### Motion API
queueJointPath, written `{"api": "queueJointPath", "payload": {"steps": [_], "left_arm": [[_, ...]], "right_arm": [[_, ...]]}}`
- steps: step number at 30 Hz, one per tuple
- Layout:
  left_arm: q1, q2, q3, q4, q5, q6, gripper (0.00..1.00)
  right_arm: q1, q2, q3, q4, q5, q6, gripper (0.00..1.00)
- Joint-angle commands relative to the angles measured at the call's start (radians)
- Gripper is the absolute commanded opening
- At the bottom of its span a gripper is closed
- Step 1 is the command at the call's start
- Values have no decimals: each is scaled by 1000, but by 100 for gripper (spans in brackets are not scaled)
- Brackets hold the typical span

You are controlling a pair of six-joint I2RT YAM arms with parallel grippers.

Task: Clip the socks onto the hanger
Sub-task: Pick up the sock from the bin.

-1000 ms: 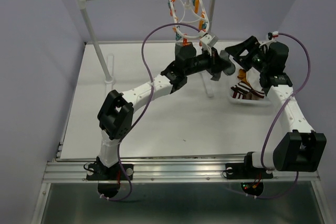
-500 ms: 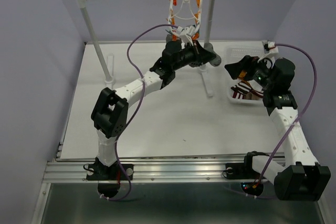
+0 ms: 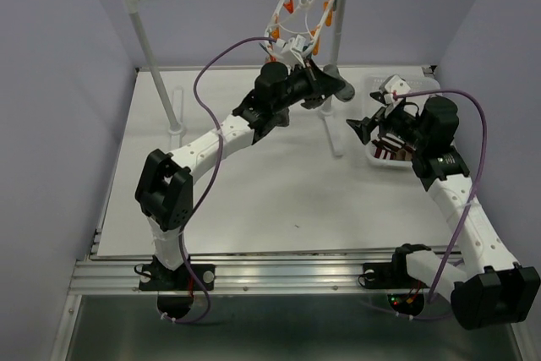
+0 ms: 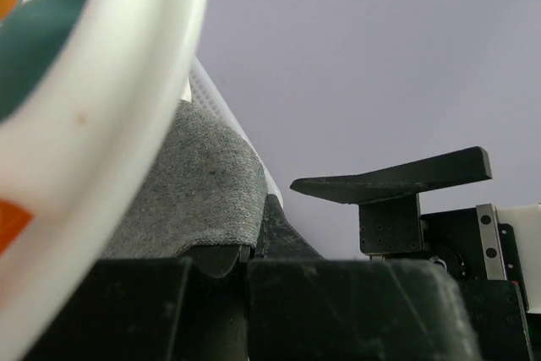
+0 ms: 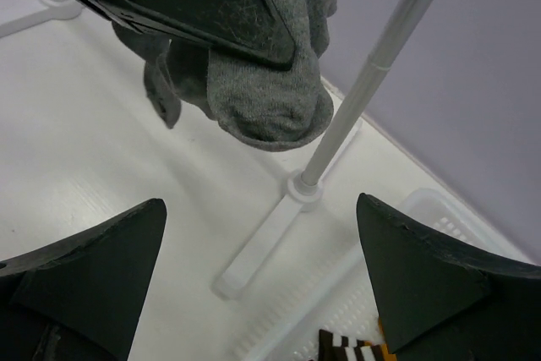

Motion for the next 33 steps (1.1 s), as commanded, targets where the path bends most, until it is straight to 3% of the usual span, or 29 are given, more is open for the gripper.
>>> {"api": "queueJointPath", "payload": {"steps": [1, 13, 19, 21, 22, 27, 30, 33], "left_arm": [[-18, -79, -11, 19, -33, -21, 0], [-58, -82, -8, 4, -54, -14, 0], [-67, -86, -22, 4, -66, -19, 0], [-70, -85, -24, 3, -65, -19, 0], [-72, -82, -22, 3, -59, -17, 0], [-73, -77, -19, 6, -14, -4, 0], [-75, -85, -21, 6, 21, 19, 1], [-75, -97, -28, -8, 62, 68, 54]], "right_arm": [[23, 25, 91, 97, -4, -129, 100], [43, 141, 218, 17, -33, -230, 97], [43, 195, 292, -167, 11, -280, 91], [43, 204, 295, -173, 28, -282, 73], [43, 207, 298, -170, 28, -279, 55], [43, 209, 313, -170, 65, -253, 23], [43, 210, 321, -154, 183, -187, 8], [43, 206, 312, -161, 307, -127, 3]]}}
